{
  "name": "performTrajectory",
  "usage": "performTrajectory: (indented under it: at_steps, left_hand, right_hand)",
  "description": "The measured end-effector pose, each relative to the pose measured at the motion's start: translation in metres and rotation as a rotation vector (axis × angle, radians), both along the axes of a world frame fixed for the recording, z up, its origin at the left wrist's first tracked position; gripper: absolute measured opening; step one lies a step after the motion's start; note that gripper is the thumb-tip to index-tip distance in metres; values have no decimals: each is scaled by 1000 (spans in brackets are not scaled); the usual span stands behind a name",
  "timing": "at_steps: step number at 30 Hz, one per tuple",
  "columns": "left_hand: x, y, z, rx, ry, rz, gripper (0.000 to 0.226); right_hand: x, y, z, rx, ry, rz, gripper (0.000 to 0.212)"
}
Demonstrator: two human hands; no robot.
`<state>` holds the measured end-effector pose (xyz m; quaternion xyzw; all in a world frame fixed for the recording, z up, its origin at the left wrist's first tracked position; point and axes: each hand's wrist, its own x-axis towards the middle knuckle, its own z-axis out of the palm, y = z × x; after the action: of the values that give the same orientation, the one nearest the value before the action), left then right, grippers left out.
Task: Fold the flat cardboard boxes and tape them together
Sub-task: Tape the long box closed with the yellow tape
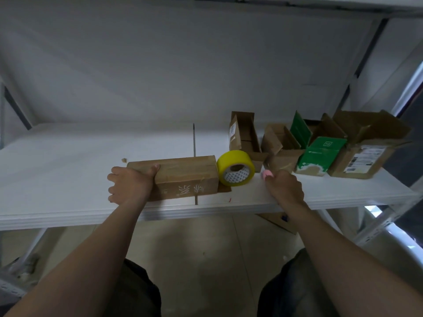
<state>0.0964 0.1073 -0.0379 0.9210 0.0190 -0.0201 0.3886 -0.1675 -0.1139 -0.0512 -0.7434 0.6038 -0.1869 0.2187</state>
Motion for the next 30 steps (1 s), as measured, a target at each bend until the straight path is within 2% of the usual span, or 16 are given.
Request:
performTrajectory:
  at_steps: [4,6,10,12,14,16,19,21,25,30]
  left_hand:
    - [-14,-9,1,-16,26,-58,107]
    - [-21,-14,0,-24,50,-91,106]
    - [-31,-24,5,-82,139,-182,100]
    - [-29,-26,6,-160,222,-227,89]
    - [-20,-24,7,-282,328,-283,73]
    - [-11,-18,9,-367,355,-357,50]
    - [-1,-4,11,-383,352,-413,19]
    - [3,3,11,-384,362,-434,23]
    - [8,15,7,-512,456,-407,5]
    - [21,23,0,-611,553,-493,24]
  right_hand:
    - [2,17,24,-121,-530,25,46]
    - [14,36,41,-117,-673,155,36]
    - [52,65,68,-78,-648,403,19]
    - [74,80,72,15,-629,500,15]
    - [96,98,73,140,-600,560,15]
    - [119,117,74,320,-608,579,19]
    - [147,140,76,538,-655,586,20]
    - [161,145,73,549,-658,577,20]
    - [179,143,63,519,-670,510,17]
    - [185,144,53,401,-579,496,24]
